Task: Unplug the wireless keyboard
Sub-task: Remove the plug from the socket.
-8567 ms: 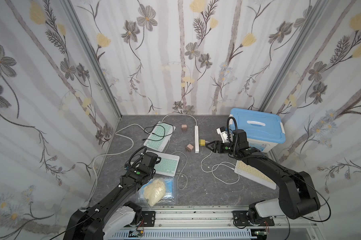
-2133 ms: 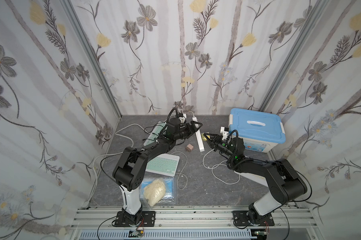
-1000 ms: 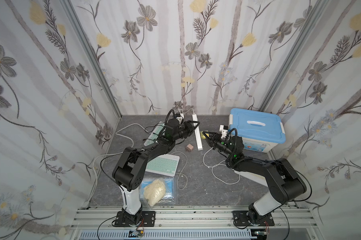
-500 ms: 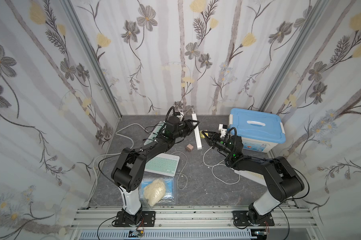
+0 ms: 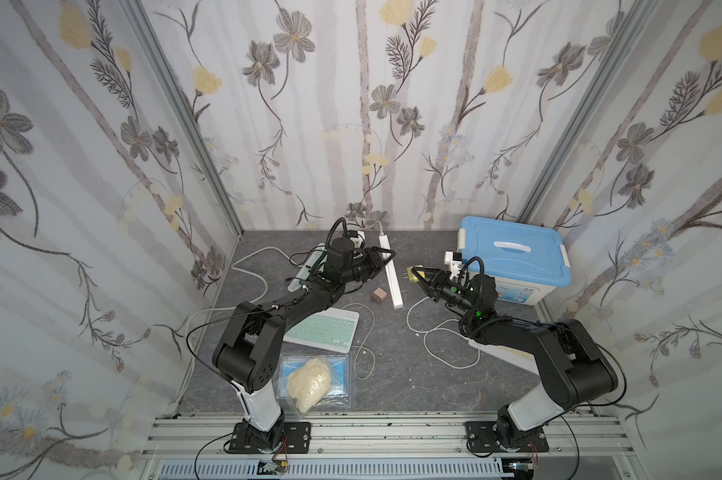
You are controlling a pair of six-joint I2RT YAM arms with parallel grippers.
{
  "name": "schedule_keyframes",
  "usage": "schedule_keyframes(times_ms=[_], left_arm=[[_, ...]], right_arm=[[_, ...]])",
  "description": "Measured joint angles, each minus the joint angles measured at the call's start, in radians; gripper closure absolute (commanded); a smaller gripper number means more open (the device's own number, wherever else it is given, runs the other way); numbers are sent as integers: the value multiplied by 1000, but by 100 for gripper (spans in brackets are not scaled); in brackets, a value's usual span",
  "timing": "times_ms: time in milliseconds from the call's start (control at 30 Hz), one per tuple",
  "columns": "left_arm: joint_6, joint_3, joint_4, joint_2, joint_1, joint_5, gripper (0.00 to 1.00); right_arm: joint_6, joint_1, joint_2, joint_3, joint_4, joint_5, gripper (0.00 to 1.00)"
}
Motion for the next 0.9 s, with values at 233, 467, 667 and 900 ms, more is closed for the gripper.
schedule_keyframes(times_ms=[233, 467, 667, 900], left_arm=[[48, -40, -63, -70, 23, -13, 100], [76, -25, -108, -68, 24, -16, 100], [101, -25, -134, -76, 25, -17, 100], [135, -10, -185, -102, 25, -17, 100]], right_arm=[[-3, -74, -47, -137, 7, 31, 100], [-7, -55, -53, -103, 18, 22, 100], [-27, -55, -69, -114, 17, 21, 100], [-72, -55, -131, -119, -30, 4, 100]])
